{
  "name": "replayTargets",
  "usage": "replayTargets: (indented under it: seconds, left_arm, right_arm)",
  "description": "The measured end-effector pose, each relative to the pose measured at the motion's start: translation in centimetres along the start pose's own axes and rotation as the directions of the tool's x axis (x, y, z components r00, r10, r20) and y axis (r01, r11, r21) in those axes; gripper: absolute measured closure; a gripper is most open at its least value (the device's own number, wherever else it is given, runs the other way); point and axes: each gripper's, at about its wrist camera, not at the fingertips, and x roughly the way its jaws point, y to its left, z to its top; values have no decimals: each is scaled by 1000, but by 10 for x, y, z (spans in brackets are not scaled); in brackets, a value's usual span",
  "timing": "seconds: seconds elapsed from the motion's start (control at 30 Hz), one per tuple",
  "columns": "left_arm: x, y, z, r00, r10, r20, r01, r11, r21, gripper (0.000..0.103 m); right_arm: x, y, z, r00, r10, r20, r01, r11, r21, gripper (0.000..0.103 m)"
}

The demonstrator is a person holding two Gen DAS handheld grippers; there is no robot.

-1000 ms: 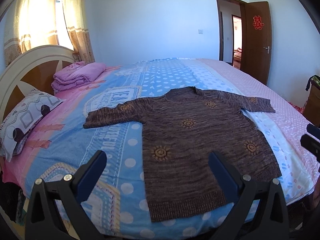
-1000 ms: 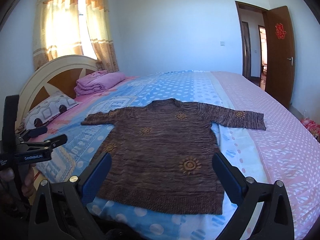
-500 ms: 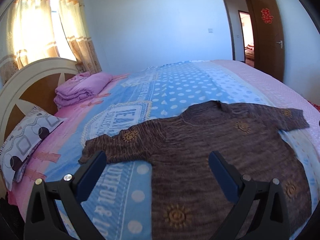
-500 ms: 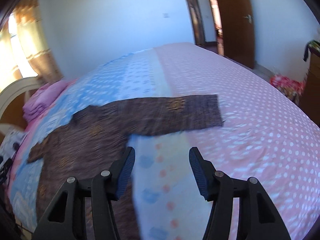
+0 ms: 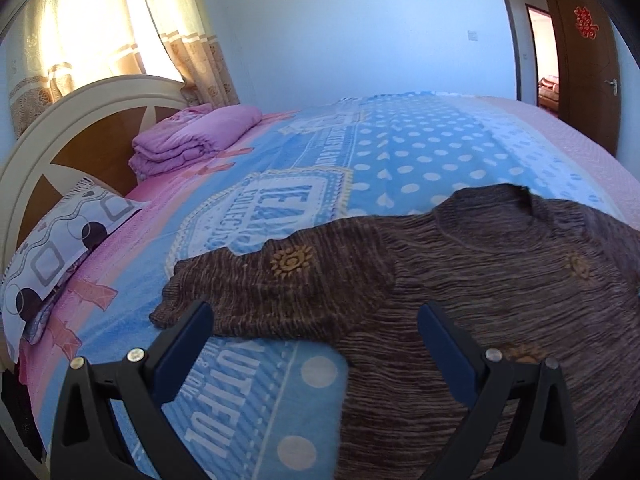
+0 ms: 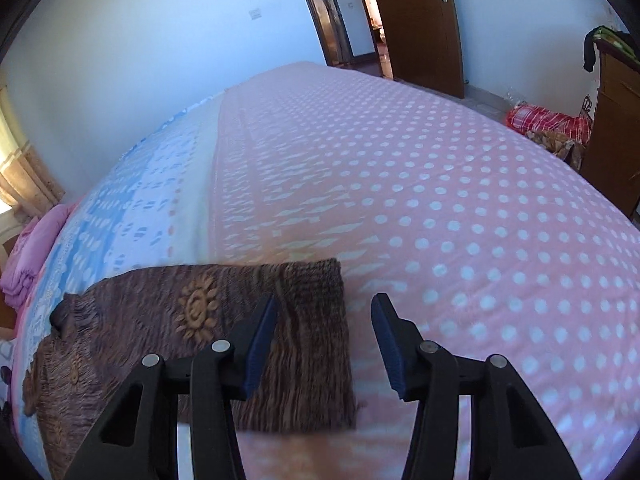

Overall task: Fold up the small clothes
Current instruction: 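Grasp the sweater sleeve with the right tool and fold it across the body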

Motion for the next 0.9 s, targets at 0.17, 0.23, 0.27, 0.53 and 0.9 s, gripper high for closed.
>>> replayTargets:
  seconds: [0.17, 0.23, 0.27, 0.53, 0.9]
  left_arm:
    - [15, 9, -5, 1000, 12, -22, -12, 1000, -12, 0]
    - [20, 12, -7, 1000, 15, -23, -15, 1000, -12, 0]
    - [21, 13, -8, 1000, 19, -21, -19, 1000, -12, 0]
    - [45, 28, -13, 998, 67, -17, -68, 997, -33, 0]
    - [48, 36, -22, 999, 31, -18, -32, 997, -72, 0]
  right_arm:
    - [12, 8, 3, 999, 37, -30, -38, 999, -29, 92]
    - [6, 15, 3, 998, 45, -34, -47, 998, -49, 94]
    - [2, 20, 4, 998, 49, -30, -51, 997, -59, 95]
    - [-85, 87, 34, 984, 155, 93, -139, 977, -159, 95]
    - [-168, 258, 29, 943, 326, 63, -278, 880, -386, 95]
